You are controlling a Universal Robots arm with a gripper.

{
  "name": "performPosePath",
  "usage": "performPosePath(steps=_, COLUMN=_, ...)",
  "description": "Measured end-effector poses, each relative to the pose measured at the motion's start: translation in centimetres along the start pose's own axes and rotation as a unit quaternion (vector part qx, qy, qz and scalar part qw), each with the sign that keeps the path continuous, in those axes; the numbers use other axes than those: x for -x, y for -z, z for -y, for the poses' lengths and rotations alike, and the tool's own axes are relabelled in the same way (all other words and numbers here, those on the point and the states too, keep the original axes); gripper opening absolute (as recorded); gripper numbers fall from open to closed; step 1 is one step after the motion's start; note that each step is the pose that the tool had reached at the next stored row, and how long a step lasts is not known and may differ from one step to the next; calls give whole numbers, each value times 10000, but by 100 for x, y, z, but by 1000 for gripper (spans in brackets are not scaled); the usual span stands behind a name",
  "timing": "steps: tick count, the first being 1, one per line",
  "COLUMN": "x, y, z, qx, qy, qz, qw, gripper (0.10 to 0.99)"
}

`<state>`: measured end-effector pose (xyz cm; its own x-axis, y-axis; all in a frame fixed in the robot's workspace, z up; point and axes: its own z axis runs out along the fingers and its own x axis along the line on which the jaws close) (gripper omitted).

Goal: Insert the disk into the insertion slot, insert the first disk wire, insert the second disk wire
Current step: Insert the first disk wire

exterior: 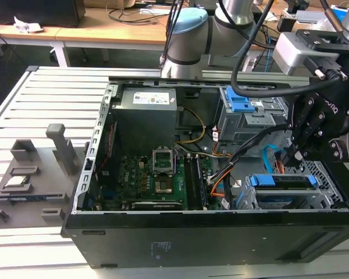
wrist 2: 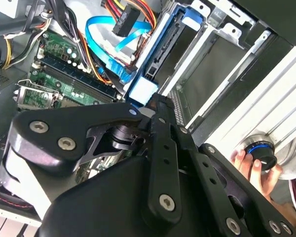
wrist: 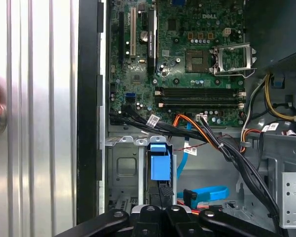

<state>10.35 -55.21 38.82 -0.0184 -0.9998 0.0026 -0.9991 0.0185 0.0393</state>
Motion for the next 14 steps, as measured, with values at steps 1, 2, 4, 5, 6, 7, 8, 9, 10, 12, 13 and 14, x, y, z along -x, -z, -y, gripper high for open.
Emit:
performPosePath(steps=1, x=0, y=-7, z=26, qx=0, qy=0, qz=0, qw=10000, gripper=106)
performPosePath(steps=2, x=1, y=-15, z=44, qx=0, qy=0, qz=0, qw=10000, gripper=106)
performPosePath(steps=4, x=2, y=-29, z=67, qx=0, qy=0, qz=0, qw=10000, gripper=106)
performPosePath(steps=5, x=3, y=-34, z=77, qx=0, qy=0, qz=0, qw=10000, gripper=106)
performPosePath(steps=6, x=6, y=-37, z=88, qx=0, qy=0, qz=-1, qw=10000, gripper=106)
performPosePath(steps=7, x=31, y=-45, z=157, qx=0, qy=0, qz=0, qw=10000, gripper=106)
performPosePath(steps=8, x=76, y=-53, z=231, qx=1, qy=0, qz=-3, qw=10000, gripper=106)
performPosePath(steps=9, x=124, y=-63, z=272, qx=2, qy=0, qz=-3, qw=10000, gripper=106)
performPosePath(steps=10, x=151, y=-68, z=289, qx=2, qy=0, qz=-5, qw=10000, gripper=106)
performPosePath(steps=12, x=243, y=-85, z=318, qx=2, qy=0, qz=-6, qw=10000, gripper=106)
performPosePath(steps=13, x=307, y=-89, z=329, qx=2, qy=0, qz=-9, qw=10000, gripper=106)
performPosePath(steps=14, x=364, y=-98, z=344, qx=2, qy=0, qz=-9, qw=10000, gripper=106)
